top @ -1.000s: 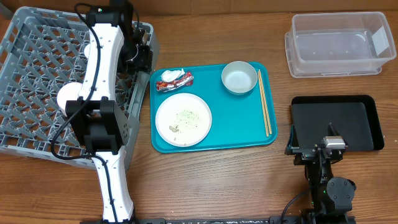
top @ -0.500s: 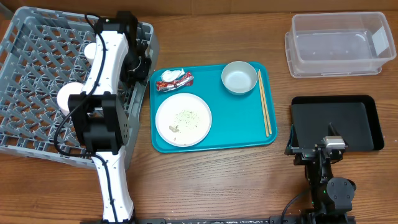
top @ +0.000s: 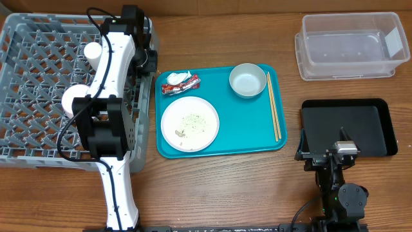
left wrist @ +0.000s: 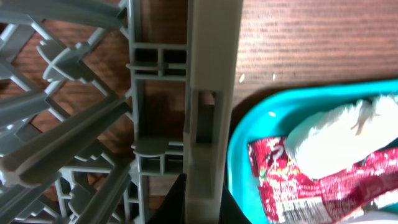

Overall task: Sort waste into correct bins and load items into the dishwasher
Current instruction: 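Raise the left gripper out of the rack and withdraw it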

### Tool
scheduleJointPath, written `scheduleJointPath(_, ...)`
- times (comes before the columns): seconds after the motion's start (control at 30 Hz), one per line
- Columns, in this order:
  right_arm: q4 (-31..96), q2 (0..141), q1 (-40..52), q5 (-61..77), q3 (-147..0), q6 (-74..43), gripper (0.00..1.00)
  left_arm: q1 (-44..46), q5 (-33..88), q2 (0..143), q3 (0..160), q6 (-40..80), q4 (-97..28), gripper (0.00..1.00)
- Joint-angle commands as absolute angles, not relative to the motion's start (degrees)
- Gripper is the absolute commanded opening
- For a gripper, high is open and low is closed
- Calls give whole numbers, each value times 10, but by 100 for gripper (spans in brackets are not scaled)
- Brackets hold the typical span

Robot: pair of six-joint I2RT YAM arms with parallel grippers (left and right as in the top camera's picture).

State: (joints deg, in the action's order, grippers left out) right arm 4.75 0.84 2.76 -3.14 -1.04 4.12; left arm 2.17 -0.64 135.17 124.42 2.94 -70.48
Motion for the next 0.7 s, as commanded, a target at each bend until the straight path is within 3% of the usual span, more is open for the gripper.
scheduleJointPath(0.0,46,2,32,-29,-5,43,100,23,2,1353,1242,113,-702,4)
scheduleJointPath(0.27,46,2,32,-29,-5,43,100,15,-19,1353,1242,120,-708,8)
scheduleJointPath(0.37,46,2,32,-29,-5,43,100,15,-19,1353,1242,119,-711,27)
scheduleJointPath(0.4,46,2,32,-29,-5,43,100,15,-19,1353,1244,117,-712,43)
scheduleJointPath(0.43,46,2,32,-29,-5,43,100,15,-20,1353,1248,116,-714,68)
scheduleJointPath(0.47,46,2,32,-29,-5,43,100,16,-20,1353,1254,116,-717,85)
scheduleJointPath(0.5,46,2,32,-29,-5,43,100,16,-19,1353,1262,118,-721,91)
scheduleJointPath(0.67,46,2,32,-29,-5,43,100,15,-17,1353,1352,125,-763,93)
